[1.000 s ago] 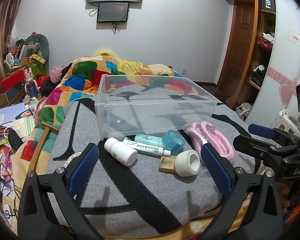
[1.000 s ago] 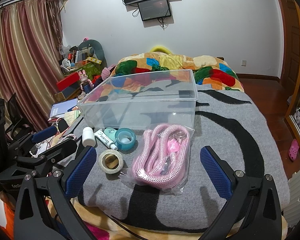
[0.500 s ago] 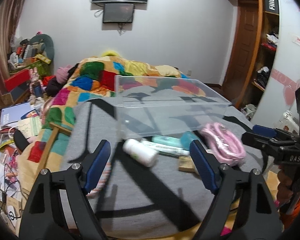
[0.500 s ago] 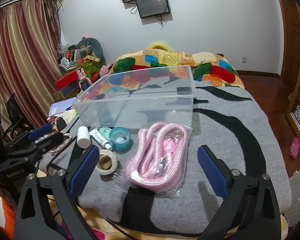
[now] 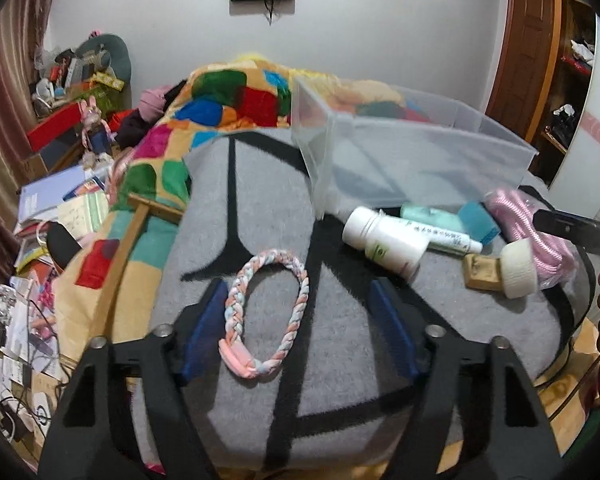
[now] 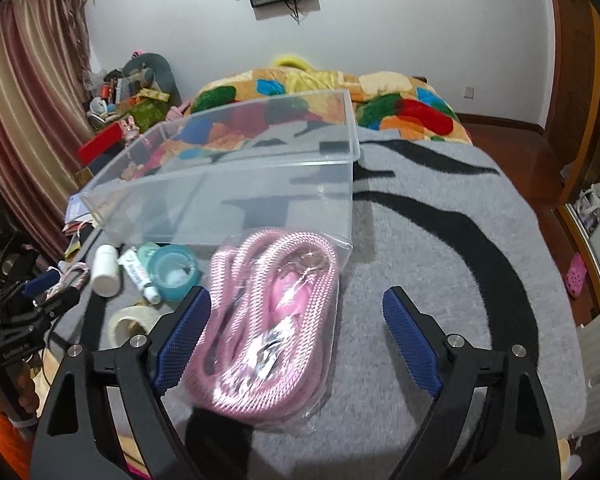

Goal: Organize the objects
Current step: 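Grasp braided rope ring with left tool while right tool grasps bagged pink rope, then carry rope ring into clear box with left tool while right tool drops pink rope in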

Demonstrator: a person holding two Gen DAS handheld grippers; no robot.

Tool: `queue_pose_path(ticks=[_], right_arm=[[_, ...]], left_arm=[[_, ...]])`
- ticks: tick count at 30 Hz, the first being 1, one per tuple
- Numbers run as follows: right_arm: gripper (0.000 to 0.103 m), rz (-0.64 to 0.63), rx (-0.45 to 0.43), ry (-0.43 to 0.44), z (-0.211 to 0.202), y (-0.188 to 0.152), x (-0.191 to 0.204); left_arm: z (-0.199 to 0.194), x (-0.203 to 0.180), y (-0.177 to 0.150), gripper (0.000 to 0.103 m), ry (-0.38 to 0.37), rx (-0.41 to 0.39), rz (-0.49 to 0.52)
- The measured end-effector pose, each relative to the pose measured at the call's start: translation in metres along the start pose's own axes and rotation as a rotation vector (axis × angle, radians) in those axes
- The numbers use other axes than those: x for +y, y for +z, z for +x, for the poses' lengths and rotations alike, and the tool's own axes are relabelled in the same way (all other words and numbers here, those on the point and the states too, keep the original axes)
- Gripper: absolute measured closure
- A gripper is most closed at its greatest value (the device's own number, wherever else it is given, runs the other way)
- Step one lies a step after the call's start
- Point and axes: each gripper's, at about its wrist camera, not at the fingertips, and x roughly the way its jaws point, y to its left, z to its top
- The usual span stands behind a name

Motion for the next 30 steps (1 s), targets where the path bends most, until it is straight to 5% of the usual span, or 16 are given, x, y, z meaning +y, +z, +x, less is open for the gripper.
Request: queue_pose_path(ticks=[2,9,18,30], right_arm=[[0.017,0.020,0.025,0.031,0.008,0.001,-0.003],[0.017,-0.016,0.052,0.080,0.018,-0.002,0.007],[0.062,-0.073,0.020,0.082,0.007,-0.010,0.013],[0.065,-0.048,-0.126,0.121,-0.054,0.017,0.005]], left_arm=[[0.003,0.000,0.000,0.048,0.013,-0.010,-0.005],[-0.001,0.001,0.000,0.097,-0.050,-0.012,-0.018],[-0.025,-0.008,0.009,0.099,-0.080,-0.075,-0.022],[-0.057,-0.017,0.055,0.099,-0.136,-0.207,-0.013]])
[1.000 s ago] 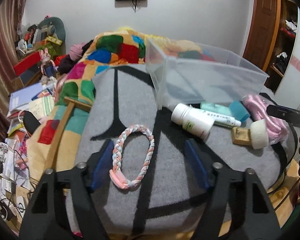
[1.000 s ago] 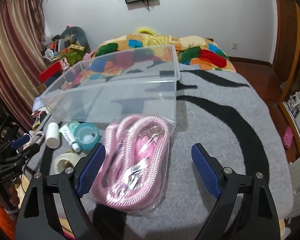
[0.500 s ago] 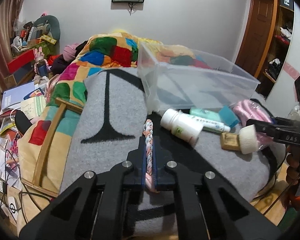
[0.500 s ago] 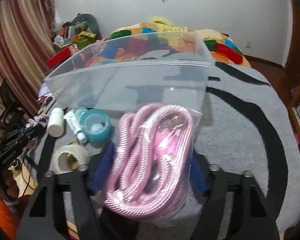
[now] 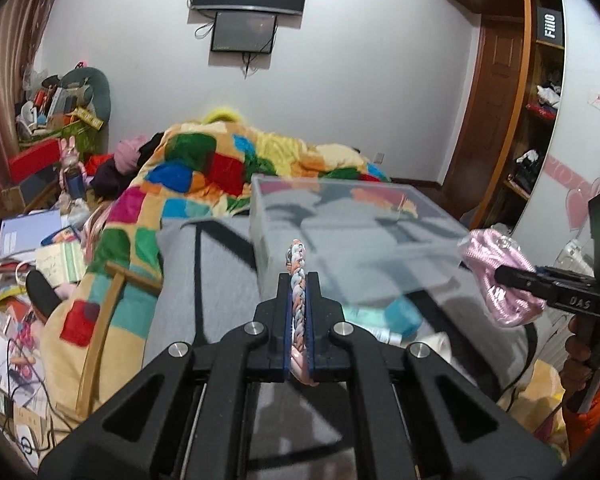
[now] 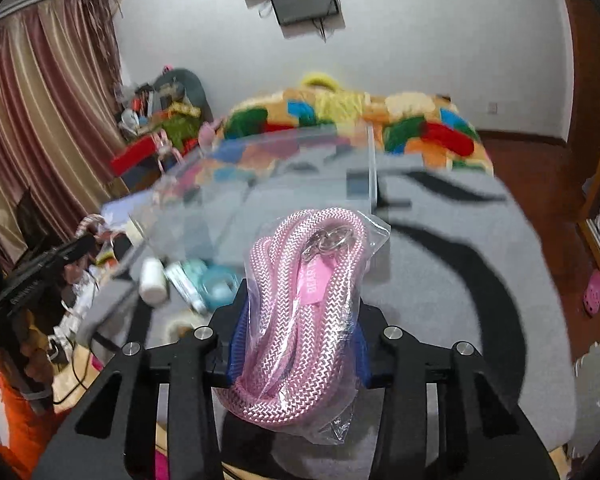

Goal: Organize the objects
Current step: 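Carry rope ring into clear box with left tool while right tool drops pink rope in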

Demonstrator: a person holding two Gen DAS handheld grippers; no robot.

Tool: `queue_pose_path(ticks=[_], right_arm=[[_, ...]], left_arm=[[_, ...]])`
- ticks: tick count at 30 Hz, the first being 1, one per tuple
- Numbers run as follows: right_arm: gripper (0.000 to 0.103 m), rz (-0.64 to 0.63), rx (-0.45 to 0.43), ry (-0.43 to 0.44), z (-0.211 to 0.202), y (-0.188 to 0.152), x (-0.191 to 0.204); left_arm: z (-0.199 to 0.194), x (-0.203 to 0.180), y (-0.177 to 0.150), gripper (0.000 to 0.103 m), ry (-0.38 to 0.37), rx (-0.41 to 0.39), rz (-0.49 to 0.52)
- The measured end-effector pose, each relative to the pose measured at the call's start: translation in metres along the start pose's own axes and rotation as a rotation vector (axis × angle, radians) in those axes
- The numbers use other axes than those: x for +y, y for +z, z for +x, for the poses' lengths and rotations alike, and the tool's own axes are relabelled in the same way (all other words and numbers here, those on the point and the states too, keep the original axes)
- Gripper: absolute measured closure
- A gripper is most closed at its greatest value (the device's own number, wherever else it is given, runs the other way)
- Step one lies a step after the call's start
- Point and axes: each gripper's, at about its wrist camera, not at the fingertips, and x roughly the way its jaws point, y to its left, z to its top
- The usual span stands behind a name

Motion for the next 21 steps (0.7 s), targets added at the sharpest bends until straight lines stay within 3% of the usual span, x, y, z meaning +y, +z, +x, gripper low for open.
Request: queue_pose_path(ticks=[5,12,18,21], right_arm=[[0.065,-0.043,-0.082,-0.009,-0.007,0.035,0.012],[0.065,-0.055,-0.130,-0.070,0.024,0.078,0.018],[0.065,-0.038,-0.082,-0.107,0.065,0.101,0.007],[0.065,-0.038,-0.014,-0.096,0.090,0.106,0.001]], left_arm=[[0.012,-0.005,0.024,0.099,-0.007,-0.021,0.006],[0.048,-0.009,0.053,0.099,-0.016,0.007,0.007],[0.091,-0.010,0.060,0.099,-0.026,0.095,0.009],[0.110,-0.013,0.057,0.099,-0.029,0.148,0.019]])
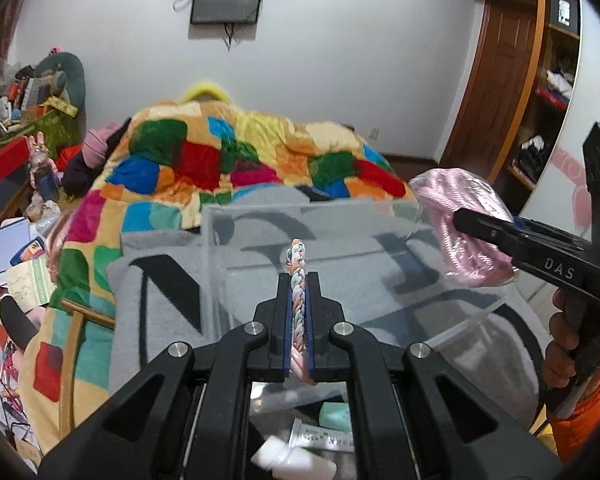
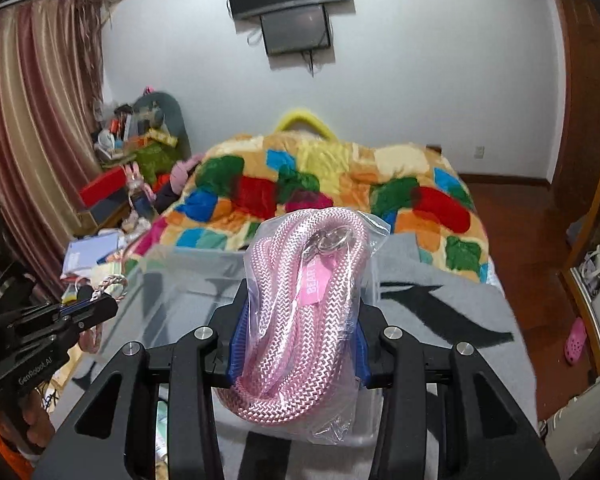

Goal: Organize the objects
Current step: 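Carry rope ring into clear box with left tool while right tool drops pink rope in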

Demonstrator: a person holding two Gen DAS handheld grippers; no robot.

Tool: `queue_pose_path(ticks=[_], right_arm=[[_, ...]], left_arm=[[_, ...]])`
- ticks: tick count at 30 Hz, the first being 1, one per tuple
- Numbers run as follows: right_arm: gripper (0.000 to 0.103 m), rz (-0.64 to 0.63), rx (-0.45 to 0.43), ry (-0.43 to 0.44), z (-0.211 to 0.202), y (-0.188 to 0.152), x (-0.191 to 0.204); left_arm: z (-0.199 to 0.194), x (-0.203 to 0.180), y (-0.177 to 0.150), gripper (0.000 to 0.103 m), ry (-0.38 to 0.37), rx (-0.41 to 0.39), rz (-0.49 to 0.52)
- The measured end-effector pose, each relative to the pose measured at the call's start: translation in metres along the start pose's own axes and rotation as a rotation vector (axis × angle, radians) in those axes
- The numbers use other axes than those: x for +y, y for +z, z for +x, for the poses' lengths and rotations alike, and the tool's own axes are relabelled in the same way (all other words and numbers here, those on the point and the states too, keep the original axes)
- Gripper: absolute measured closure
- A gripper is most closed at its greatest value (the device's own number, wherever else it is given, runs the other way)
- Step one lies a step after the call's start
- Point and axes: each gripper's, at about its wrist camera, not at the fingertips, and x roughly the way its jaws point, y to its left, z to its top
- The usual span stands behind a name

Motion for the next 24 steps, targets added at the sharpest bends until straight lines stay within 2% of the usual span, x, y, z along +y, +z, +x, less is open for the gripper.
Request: queue_pose_path(ticks=[5,10,13,15,17,19,21,24], right_arm=[[0.065,-0.051,0.094,0.027,0.024,-0.013,0.004],[0.064,-0.097,0.159,0.045,0.036,-0.024,0.011],[0.065,-0.092,0.187,0.064,0.036,-0.026,0.012],[0.064,-0.090,0.181,0.050,0.033,-0.025,0.010],[0.064,-0.103,0.170,0.039,0.028,-0.025,0.014],[0.063,-0.115,0.152,0.036,0.018,-0.025,0.019],[0.055,-0.120,0.135,0.040,0.009,-0.024,0.021],[0.046,-0.116,0.089,0.052,-0.012,-0.026,0.023]], left_arm=[[0.018,-0.008,-0.004,0.099,0.011,0.050,0.039],[0.021,-0.013,-0.007,0.097,0.014,0.053,0.055],[0.021,-0.012,-0.007,0.080,0.004,0.065,0.045],[0.018,-0.013,-0.007,0.061,0.011,0.062,0.043],[0.011,-0.014,-0.008,0.051,0.015,0.046,0.043],[0.005,-0.015,-0.007,0.048,0.008,0.036,0.047],[-0.004,-0.017,-0.007,0.043,-0.002,0.028,0.053],[-0.020,-0.020,-0.007,0.035,0.024,-0.001,0.070]])
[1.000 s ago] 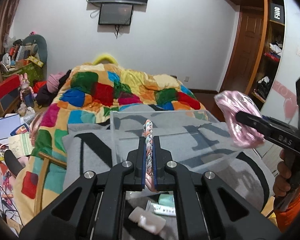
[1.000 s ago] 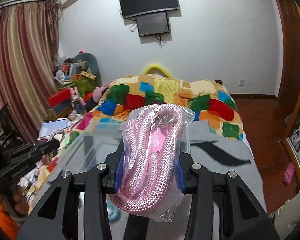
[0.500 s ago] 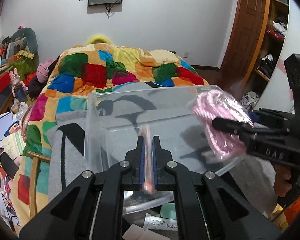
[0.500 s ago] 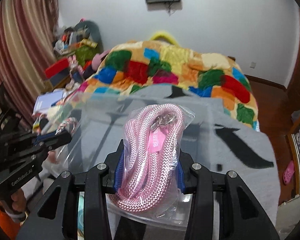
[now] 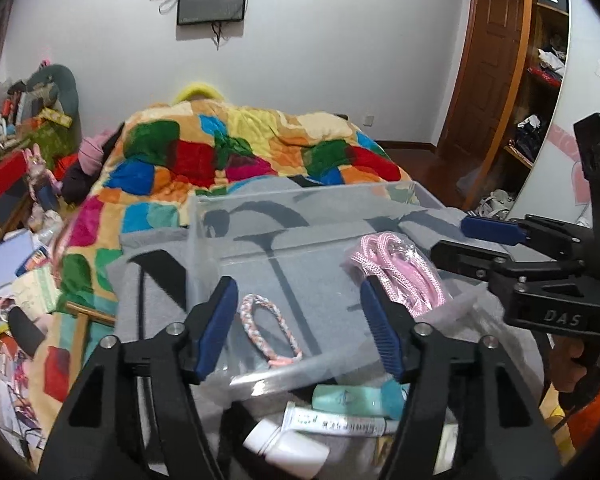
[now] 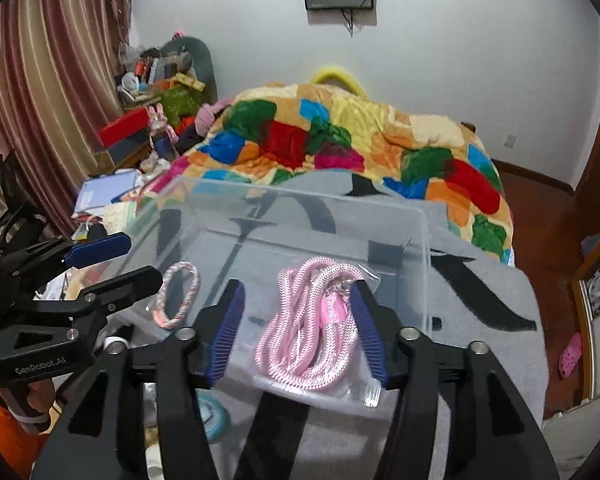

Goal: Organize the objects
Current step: 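Carry rope ring into clear box with left tool while right tool drops pink rope in, then grasp white pill bottle with left tool while right tool grasps white tape roll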

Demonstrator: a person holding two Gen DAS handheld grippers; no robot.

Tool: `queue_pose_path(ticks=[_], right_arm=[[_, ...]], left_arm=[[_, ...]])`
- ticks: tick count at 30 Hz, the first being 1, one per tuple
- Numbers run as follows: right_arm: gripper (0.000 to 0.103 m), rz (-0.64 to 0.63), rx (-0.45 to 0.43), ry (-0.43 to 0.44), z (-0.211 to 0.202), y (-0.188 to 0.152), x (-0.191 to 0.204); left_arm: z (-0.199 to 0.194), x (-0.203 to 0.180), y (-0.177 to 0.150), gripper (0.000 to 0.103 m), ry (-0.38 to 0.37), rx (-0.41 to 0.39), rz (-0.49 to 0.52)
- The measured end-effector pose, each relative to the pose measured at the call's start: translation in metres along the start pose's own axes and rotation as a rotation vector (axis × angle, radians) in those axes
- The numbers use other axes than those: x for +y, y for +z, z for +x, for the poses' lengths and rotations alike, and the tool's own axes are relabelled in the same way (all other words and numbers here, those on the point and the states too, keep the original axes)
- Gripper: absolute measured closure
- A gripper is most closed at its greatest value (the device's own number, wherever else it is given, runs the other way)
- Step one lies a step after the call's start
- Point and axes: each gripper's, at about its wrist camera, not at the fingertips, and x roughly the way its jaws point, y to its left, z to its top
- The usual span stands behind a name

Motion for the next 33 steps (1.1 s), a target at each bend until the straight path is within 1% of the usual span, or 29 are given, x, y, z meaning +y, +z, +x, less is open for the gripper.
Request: queue_pose_path(ticks=[1,2,3,5,6,9,15,19,22,24,26,30,31,33], right_arm=[[0.045,0.000,-0.013,0.001,-0.006,-0.001,0.002],[0.042,-0.002,-0.024,0.000,-0.011,-0.002,0.003],[0.039,-0.006,-0.040,-0.002,-0.018,-0.004,0.005],[0.035,-0.015,-0.063,-0.005,-0.029,-0.008,0.010],[0.032,-0.021,-0.076,-0.003,-0.035,-0.012,0.012],[0.029,-0.036,-0.089,0.018,-0.047,-0.022,0.020],[0.029,-0.045,-0.075,0.057,-0.053,-0.051,0.034],[0.029,-0.058,-0.028,0.109,-0.046,-0.072,0.043],[0.029,-0.056,0.014,0.147,-0.038,-0.085,0.046],[0.029,-0.042,0.036,0.187,-0.033,-0.093,0.046],[0.029,-0.038,0.052,0.218,-0.030,-0.100,0.046],[0.030,-0.046,0.076,0.231,-0.023,-0.111,0.052],[0.032,-0.046,0.083,0.232,-0.021,-0.113,0.052],[0.040,-0.048,0.092,0.231,-0.018,-0.116,0.055]], left_arm=[[-0.006,0.000,0.000,0.033,0.011,-0.012,0.006],[-0.012,0.000,-0.001,0.027,0.019,-0.023,0.009],[-0.019,0.000,-0.002,0.019,0.030,-0.037,0.012],[-0.030,0.001,-0.006,0.009,0.049,-0.061,0.012],[-0.035,0.001,-0.008,0.007,0.057,-0.073,0.013],[-0.044,0.001,-0.017,0.004,0.074,-0.080,0.025],[-0.037,-0.001,-0.045,0.004,0.084,-0.029,0.055],[-0.024,0.001,-0.067,0.004,0.078,0.024,0.058],[-0.018,0.008,-0.083,0.004,0.054,0.057,0.055],[-0.014,0.012,-0.092,0.004,0.044,0.075,0.047],[-0.010,0.016,-0.098,0.004,0.034,0.091,0.032],[-0.002,0.022,-0.103,0.005,0.021,0.104,0.006],[-0.001,0.023,-0.103,0.006,0.017,0.101,0.001],[0.001,0.023,-0.102,0.016,0.006,0.101,-0.004]])
